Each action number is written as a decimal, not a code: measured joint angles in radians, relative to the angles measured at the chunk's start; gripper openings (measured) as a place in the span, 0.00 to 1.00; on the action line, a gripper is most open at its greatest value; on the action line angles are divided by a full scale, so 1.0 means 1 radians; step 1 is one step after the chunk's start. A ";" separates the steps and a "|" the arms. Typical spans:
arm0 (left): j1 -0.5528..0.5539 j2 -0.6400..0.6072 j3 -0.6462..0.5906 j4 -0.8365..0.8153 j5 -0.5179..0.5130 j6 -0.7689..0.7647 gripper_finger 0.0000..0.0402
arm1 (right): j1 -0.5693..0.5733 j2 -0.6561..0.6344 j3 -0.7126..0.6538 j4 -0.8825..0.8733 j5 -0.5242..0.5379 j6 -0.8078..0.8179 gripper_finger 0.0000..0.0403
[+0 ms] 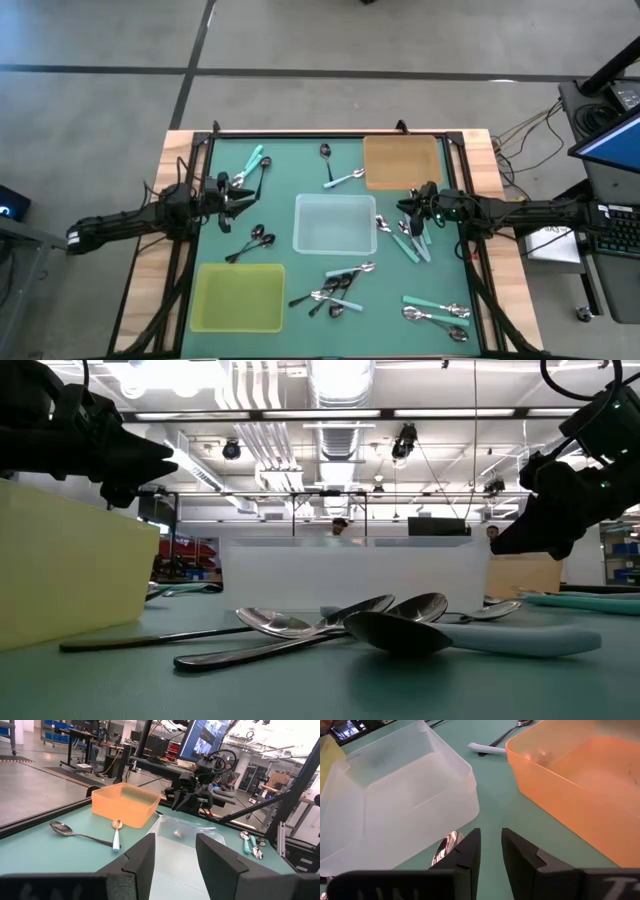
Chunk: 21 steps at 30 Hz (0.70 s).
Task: Sort silverware by color (type)
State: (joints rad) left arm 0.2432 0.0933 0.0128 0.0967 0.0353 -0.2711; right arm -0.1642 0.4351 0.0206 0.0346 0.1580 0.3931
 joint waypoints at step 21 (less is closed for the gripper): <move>0.000 0.000 0.000 0.000 0.000 0.000 0.32 | 0.000 0.000 0.000 0.008 -0.001 0.015 0.17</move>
State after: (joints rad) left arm 0.2428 0.0930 0.0128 0.0968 0.0354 -0.2711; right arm -0.1642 0.4352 0.0206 0.0425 0.1574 0.4085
